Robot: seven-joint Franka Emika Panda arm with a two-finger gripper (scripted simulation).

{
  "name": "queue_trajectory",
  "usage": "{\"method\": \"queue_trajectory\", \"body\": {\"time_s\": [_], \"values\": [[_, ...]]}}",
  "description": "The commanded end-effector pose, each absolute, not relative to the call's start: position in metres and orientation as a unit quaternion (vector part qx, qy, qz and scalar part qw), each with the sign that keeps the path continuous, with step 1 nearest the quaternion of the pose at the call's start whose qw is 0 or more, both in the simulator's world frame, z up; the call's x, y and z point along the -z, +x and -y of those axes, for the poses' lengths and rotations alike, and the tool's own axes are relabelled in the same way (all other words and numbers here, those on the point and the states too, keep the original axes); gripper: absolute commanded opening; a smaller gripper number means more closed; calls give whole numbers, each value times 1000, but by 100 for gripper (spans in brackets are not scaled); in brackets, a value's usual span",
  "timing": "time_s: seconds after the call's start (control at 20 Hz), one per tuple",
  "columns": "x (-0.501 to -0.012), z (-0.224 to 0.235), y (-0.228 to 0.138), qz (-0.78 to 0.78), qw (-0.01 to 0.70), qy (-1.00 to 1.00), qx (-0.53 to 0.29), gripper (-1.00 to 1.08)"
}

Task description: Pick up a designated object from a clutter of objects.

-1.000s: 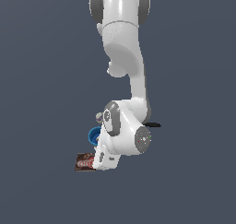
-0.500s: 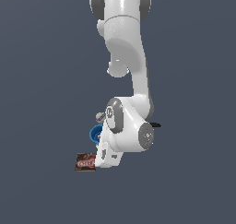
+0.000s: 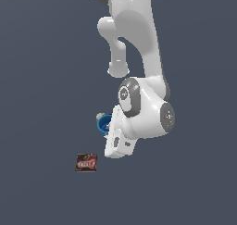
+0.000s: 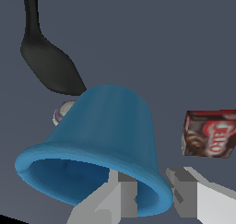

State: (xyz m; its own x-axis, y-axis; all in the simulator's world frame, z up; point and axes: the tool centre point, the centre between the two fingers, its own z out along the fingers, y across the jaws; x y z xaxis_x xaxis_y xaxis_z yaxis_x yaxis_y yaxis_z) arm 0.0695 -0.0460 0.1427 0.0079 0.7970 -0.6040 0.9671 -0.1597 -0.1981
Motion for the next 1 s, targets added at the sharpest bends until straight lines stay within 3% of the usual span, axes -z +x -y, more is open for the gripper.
{"method": "queue_trajectory", "body": {"time_s": [0.0, 0.95], "values": [[-168, 30, 62, -634, 139, 696, 307, -100], [-355, -91, 3, -635, 138, 696, 307, -100]]}}
